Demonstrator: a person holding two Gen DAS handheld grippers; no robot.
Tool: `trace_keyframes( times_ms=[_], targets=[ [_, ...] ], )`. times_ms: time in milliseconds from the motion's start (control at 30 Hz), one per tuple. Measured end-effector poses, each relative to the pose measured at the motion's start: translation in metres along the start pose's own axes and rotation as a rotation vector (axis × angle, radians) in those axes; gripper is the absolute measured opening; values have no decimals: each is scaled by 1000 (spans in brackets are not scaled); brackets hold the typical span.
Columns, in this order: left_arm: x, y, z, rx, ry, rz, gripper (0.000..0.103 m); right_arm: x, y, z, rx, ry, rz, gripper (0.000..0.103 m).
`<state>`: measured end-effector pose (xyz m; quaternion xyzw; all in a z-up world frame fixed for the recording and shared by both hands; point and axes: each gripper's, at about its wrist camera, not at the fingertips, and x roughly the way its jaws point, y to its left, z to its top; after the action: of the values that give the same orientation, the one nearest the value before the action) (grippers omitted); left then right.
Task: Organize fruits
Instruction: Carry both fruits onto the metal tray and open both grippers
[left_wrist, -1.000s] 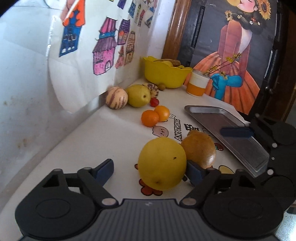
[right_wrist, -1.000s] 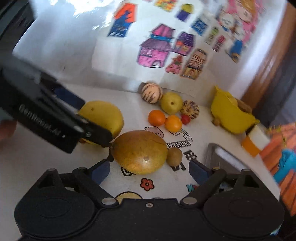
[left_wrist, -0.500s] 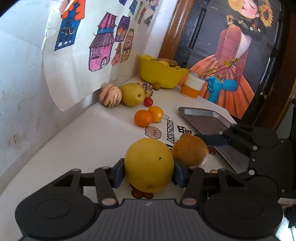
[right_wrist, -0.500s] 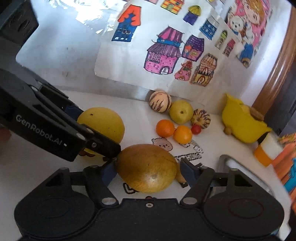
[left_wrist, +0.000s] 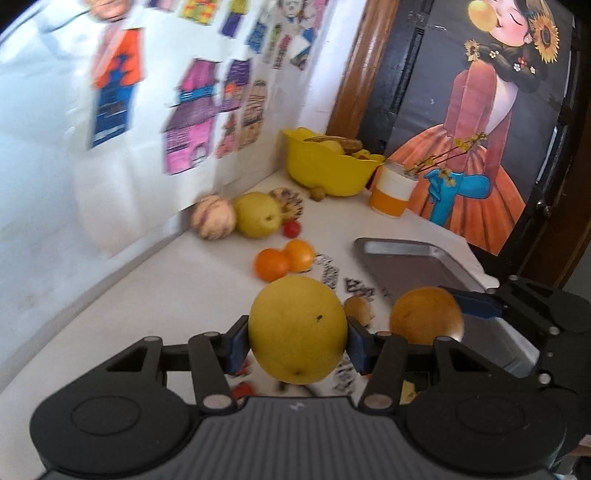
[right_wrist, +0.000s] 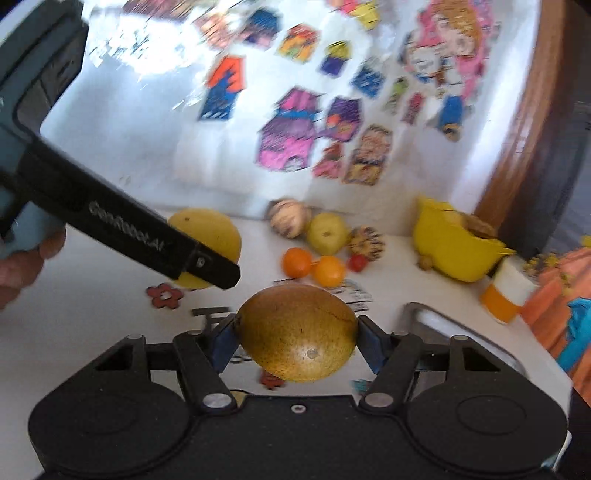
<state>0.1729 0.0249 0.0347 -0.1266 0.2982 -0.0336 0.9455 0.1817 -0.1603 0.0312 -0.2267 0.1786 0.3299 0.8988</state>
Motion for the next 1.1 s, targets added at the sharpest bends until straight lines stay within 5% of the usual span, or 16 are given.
trace_keyframes(
  times_ms=[400, 700, 1100],
  targets=[
    [79, -83, 39, 27, 7, -129, 57, -9, -98, -40, 133, 106, -247, 69],
    [137, -120, 45, 91, 59, -114, 57, 21, -144, -59, 211, 175, -252, 69],
    [154, -119, 37, 90, 134, -117, 58, 34, -148, -62, 211, 205, -219, 70]
  ],
)
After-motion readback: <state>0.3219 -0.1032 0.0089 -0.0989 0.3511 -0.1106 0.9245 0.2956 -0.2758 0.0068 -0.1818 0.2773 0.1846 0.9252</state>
